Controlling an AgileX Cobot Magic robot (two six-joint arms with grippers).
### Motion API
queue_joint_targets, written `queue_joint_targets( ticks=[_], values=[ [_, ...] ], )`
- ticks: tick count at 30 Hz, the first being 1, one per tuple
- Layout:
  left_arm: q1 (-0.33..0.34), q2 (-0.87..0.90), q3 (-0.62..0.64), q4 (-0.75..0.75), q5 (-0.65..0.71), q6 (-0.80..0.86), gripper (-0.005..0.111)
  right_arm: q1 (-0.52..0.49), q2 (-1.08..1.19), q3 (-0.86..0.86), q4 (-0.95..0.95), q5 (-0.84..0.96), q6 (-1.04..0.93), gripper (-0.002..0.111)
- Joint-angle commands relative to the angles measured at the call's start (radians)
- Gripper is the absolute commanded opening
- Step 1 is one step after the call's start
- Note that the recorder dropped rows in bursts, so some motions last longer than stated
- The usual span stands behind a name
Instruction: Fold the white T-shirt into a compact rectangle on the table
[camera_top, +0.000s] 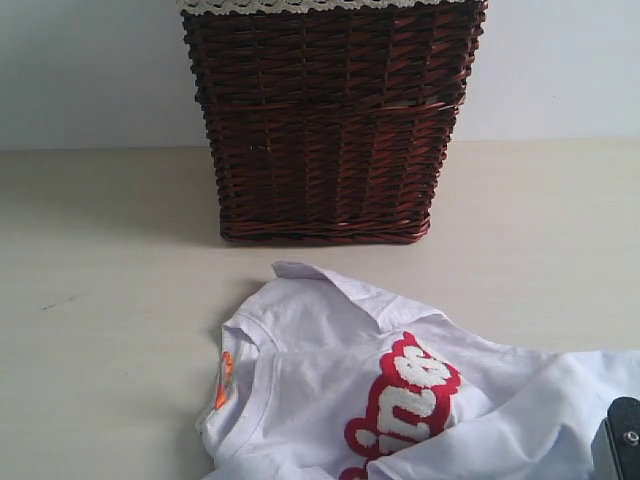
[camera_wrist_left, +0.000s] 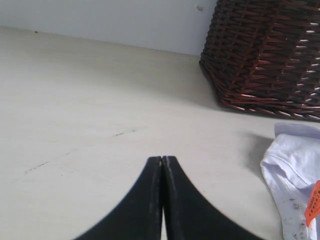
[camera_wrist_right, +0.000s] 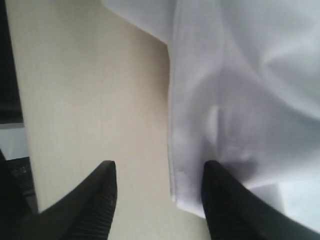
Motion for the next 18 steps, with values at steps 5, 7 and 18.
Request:
queue_joint_targets(
  ticks=[5, 7, 18],
  values=[
    [-0.005, -0.007, -0.003, -0.007, -0.003, 0.001, 0.000, -0.001, 0.059, 0.008, -0.008, -0.287, 0.038, 0.051],
    [-0.005, -0.007, -0.003, -0.007, -0.003, 0.001, 0.000, -0.001, 0.066, 0.008, -0.008, -0.332, 0.038, 0.046],
    [-0.005, -0.007, -0.003, -0.007, -0.003, -0.001, 0.000, -0.001, 0.042, 0.005, -0.109, -0.366, 0.036, 0.000]
  ],
)
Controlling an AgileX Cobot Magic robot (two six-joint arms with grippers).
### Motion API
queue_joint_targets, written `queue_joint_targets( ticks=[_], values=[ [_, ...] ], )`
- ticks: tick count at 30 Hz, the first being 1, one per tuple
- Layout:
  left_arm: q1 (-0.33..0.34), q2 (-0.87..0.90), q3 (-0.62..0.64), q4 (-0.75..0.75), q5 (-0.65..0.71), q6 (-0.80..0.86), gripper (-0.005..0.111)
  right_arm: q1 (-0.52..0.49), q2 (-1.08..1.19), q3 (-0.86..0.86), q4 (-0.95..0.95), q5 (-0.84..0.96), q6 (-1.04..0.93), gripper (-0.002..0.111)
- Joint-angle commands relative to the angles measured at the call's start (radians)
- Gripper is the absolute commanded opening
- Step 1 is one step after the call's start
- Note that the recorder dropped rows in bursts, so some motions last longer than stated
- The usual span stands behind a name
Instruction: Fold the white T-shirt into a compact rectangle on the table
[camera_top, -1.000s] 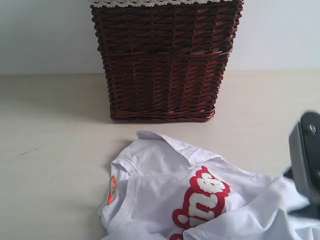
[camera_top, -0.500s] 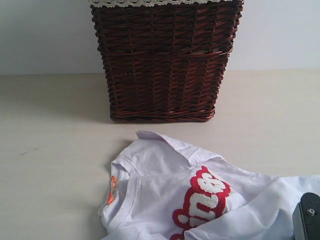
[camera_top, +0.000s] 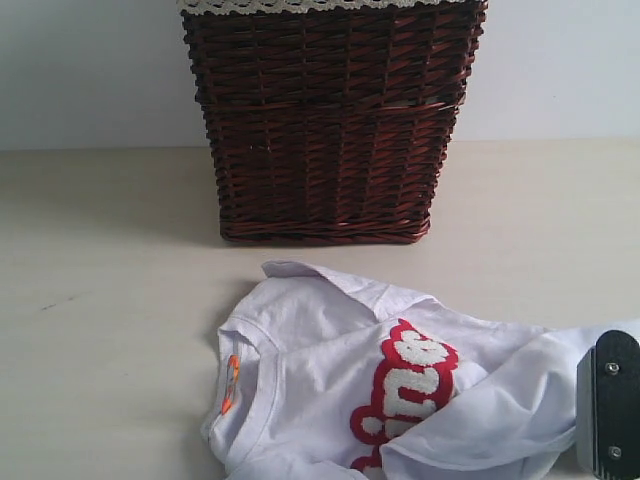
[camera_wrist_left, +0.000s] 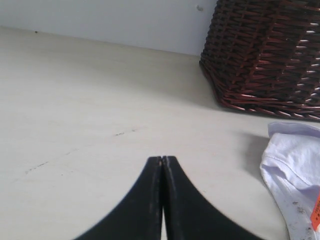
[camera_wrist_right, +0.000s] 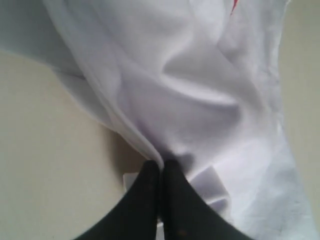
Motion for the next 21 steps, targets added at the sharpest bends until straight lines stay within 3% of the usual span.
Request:
queue_joint_targets(
  ticks=[1, 7, 21],
  values=[
    [-0.005, -0.007, -0.003, -0.007, -0.003, -0.001, 0.000, -0.001, -0.040, 0.001, -0.092, 0.038, 0.002, 0.000],
    [-0.005, -0.007, -0.003, -0.007, -0.003, -0.001, 0.000, -0.001, -0.172, 0.001, -0.258, 0.380, -0.086, 0.000],
    [-0.005, -0.007, -0.003, -0.007, -0.003, -0.001, 0.000, -0.036, -0.388, -0.205, -0.270, 0.575, -0.148, 0.000]
  ],
)
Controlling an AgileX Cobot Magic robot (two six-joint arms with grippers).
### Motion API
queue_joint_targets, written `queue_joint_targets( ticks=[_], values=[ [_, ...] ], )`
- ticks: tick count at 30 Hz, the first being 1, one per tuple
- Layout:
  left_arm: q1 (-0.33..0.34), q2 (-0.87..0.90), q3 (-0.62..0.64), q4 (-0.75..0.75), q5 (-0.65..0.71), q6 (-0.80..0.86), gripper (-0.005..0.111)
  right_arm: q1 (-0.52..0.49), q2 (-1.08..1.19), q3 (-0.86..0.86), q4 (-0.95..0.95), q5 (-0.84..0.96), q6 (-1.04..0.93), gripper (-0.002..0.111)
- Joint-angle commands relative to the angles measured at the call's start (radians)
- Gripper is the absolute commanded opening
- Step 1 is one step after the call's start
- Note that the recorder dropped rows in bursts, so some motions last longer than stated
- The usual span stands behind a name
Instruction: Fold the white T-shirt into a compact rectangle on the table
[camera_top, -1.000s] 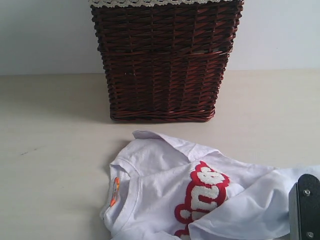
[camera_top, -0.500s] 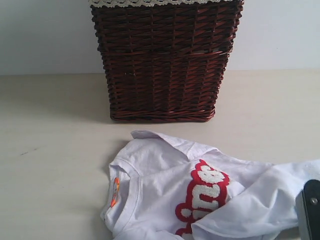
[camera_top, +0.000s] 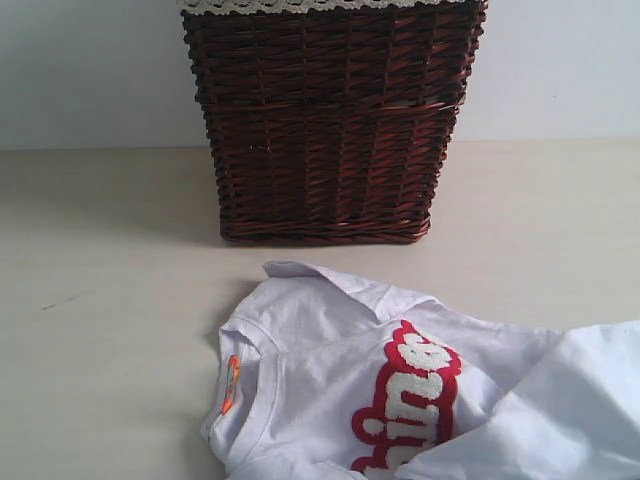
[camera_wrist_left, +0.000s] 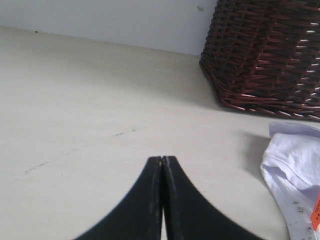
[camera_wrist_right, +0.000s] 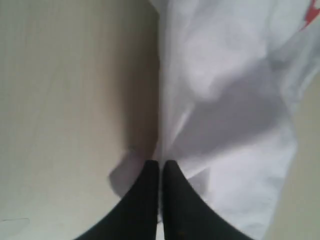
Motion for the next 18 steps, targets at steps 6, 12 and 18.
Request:
queue_joint_targets(
  ticks=[6, 12, 18],
  values=[
    [-0.005, -0.007, -0.003, -0.007, -0.003, -0.001, 0.000, -0.115, -0.146, -0.203, -0.020, 0.119, -0.004, 0.000],
    [-0.005, -0.007, -0.003, -0.007, -0.003, 0.001, 0.000, -0.115, -0.148, -0.214, -0.127, 0.341, 0.011, 0.000],
    [-0.005, -0.007, -0.003, -0.007, -0.003, 0.001, 0.000, -0.115, -0.148, -0.212, -0.286, 0.341, -0.020, 0.000]
  ],
)
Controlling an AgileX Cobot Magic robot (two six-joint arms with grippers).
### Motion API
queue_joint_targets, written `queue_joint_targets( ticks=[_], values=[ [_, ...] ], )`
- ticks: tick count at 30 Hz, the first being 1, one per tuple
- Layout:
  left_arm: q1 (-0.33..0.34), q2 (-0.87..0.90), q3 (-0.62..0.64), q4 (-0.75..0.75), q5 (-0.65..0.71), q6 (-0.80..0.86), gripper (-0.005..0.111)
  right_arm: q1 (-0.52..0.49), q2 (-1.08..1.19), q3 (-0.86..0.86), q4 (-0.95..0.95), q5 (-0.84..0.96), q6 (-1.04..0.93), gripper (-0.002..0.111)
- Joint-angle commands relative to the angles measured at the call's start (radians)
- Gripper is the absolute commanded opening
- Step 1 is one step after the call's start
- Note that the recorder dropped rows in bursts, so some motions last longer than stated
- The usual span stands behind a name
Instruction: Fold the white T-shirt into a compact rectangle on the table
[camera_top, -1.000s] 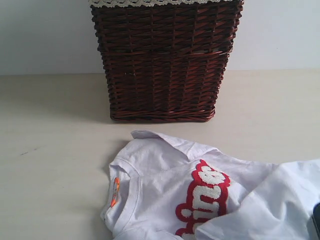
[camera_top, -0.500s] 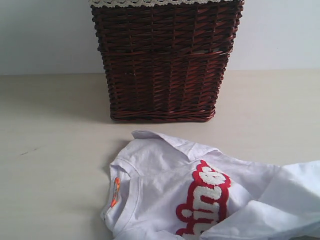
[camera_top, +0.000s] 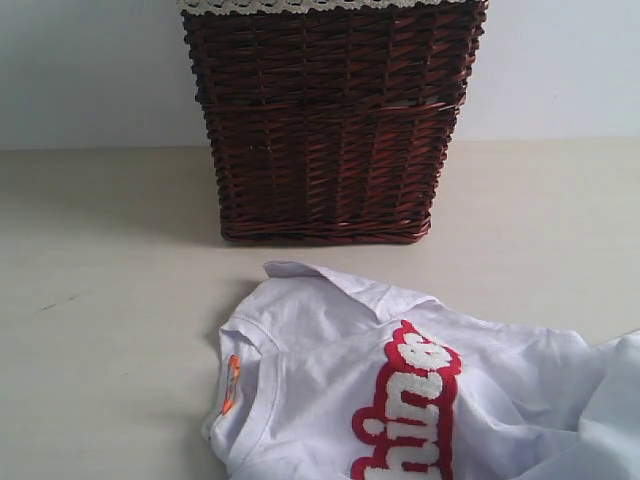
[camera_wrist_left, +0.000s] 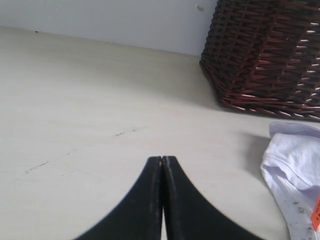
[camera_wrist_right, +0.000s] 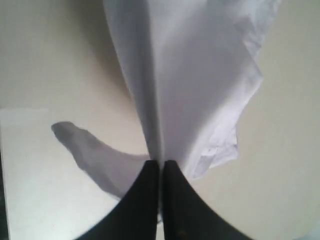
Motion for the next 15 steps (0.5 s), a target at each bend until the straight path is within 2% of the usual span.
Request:
queue_joint_targets(
  ticks=[1, 7, 12, 15],
  values=[
    [-0.005, -0.007, -0.003, -0.007, -0.003, 0.001, 0.000, -0.005, -0.004, 0.001, -0.112, 0.006, -0.013, 0.000],
    [-0.005, -0.007, -0.003, -0.007, -0.003, 0.001, 0.000, -0.005, -0.004, 0.014, -0.162, 0.006, 0.033, 0.000],
    [-0.005, -0.007, -0.003, -0.007, -0.003, 0.001, 0.000, -0.005, -0.004, 0.027, -0.027, 0.006, 0.100, 0.000],
    [-0.005, -0.007, -0.003, -0.007, -0.003, 0.001, 0.000, -0.005, -0.004, 0.027, 0.025, 0.006, 0.185, 0.011]
  ],
)
